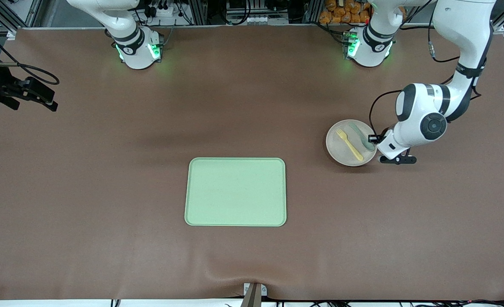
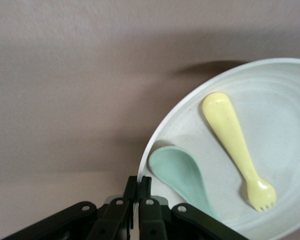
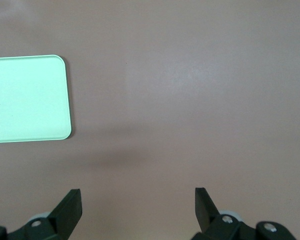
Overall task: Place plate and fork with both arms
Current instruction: 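Lower the left gripper and grasp the white plate's rim, then carry the plate with the left gripper onto the green tray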
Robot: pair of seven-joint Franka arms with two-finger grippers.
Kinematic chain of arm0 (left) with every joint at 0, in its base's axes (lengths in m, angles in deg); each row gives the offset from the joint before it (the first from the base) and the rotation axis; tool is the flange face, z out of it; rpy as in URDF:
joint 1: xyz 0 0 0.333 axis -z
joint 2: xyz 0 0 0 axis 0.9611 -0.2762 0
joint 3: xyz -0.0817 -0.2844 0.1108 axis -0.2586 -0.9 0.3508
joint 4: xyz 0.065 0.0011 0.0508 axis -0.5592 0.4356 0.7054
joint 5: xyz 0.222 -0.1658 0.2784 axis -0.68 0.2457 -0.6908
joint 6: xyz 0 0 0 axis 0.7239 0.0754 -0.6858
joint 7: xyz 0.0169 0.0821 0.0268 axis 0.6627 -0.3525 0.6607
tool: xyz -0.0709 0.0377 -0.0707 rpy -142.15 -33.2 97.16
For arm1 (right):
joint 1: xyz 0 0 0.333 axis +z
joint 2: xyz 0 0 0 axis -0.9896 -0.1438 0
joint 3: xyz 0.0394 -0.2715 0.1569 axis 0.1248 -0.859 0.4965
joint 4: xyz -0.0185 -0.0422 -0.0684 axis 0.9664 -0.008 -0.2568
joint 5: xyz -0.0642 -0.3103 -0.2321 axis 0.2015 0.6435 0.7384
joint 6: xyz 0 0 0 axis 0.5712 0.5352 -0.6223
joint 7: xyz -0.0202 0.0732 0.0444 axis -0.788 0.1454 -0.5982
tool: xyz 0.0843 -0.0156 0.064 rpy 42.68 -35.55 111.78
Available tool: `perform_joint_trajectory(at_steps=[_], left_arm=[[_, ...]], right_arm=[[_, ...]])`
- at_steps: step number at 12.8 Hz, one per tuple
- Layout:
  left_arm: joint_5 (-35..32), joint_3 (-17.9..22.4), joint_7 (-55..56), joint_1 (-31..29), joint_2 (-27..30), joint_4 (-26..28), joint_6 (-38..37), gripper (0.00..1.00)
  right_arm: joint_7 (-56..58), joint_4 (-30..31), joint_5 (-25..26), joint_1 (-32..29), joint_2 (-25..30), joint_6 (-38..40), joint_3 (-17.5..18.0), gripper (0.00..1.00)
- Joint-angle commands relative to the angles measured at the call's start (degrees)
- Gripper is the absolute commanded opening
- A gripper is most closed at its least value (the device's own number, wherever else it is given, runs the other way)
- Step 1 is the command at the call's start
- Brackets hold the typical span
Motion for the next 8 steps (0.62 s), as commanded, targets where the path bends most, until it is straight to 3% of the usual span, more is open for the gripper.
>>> perform_joint_trajectory(at_steps=[1,8], left_arm=[[3.4,-0.5,-0.2,-0.6,0.7,-2.9,-3.3,0.0],[14.8,-0.5,-11.0,-0.7,1.7,-6.8,-5.8,0.0]], right_arm=[[-0.3,1.0,-0.8,-0.7,0.8,-0.1,0.3,1.0],[-0.1,1.0,-0.8,-0.7,0.8,-0.1,0.3,1.0]])
